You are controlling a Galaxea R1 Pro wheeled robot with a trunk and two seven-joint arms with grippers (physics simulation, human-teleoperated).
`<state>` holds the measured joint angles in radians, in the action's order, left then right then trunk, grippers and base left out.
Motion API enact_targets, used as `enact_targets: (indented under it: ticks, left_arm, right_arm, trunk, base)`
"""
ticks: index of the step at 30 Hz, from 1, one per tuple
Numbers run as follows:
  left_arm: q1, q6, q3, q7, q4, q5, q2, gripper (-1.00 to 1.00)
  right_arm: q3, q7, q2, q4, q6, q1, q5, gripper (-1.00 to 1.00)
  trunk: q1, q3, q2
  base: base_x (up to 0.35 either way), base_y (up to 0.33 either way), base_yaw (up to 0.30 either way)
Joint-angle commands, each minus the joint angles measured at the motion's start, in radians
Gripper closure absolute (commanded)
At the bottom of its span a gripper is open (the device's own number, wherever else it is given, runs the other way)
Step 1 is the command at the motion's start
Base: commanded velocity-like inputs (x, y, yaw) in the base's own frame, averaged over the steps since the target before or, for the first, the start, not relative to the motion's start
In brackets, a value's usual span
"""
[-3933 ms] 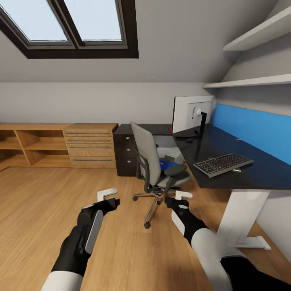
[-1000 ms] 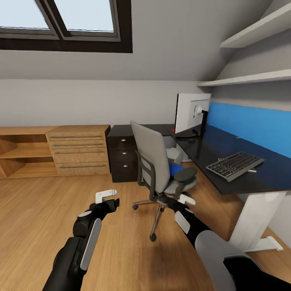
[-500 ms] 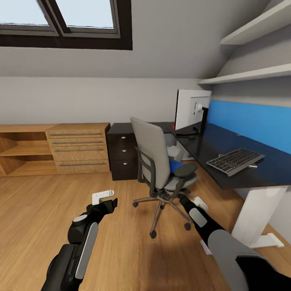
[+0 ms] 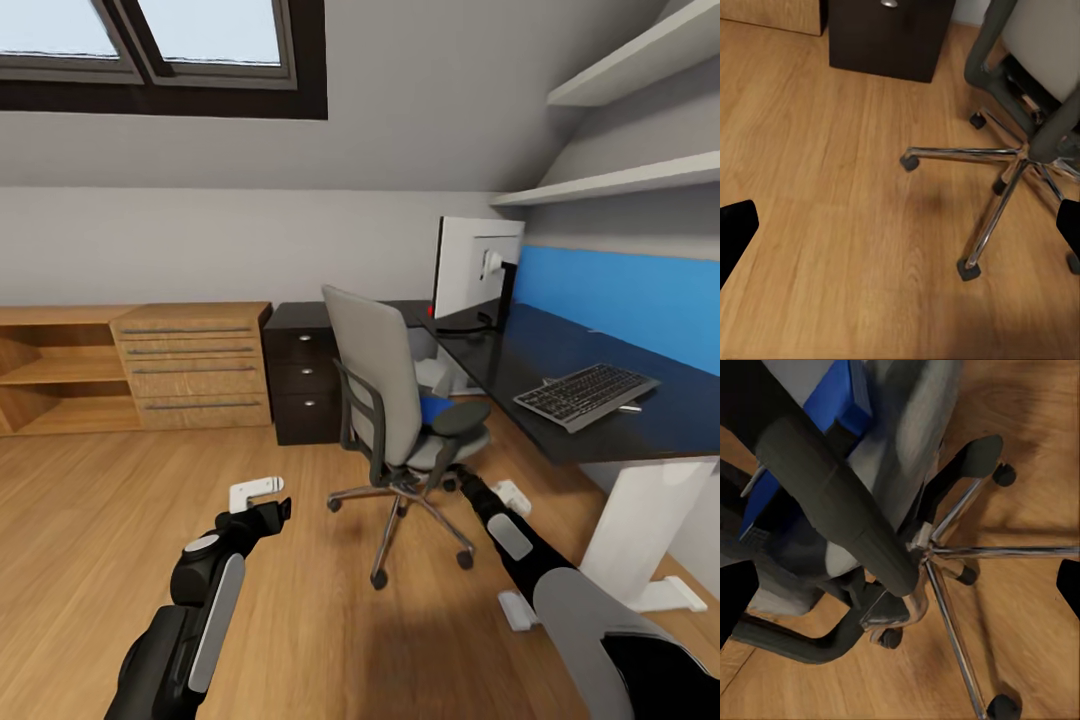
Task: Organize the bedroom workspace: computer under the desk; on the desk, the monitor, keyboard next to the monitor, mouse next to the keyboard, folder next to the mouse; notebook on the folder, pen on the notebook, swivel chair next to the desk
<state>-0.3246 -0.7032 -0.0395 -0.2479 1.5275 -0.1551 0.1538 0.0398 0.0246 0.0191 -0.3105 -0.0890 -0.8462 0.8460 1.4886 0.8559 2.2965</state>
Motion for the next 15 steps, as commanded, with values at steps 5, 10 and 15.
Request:
enact_targets:
  ticks: [5,10,15]
  left_arm:
    - [-0.001,-0.004,0.0,-0.008,-0.001,-0.011,0.0,-1.0]
    - [-0.001,-0.004,-0.001,-0.008,-0.001,-0.011,0.0,-1.0]
    - [-0.001,-0.004,-0.001,-0.008,-0.001,-0.011,0.0,-1.0]
  right_arm:
    - [0.001,0.001,-0.003,0.005,-0.171,-0.001,0.009,-1.0]
    - [0.001,-0.001,-0.004,0.008,-0.238,-0.001,0.011,-1.0]
    - [0.003,-0.002,-0.003,0.008,-0.25,-0.001,0.011,-1.0]
  trunk:
    - [0.0,0.001,0.0]
    - [0.0,0.001,0.0]
    - [0.0,0.001,0.0]
  base:
    - [0.259,0.0,0.0]
    - [0.152,-0.013,0.0]
    - [0.234,-0.097,0.0]
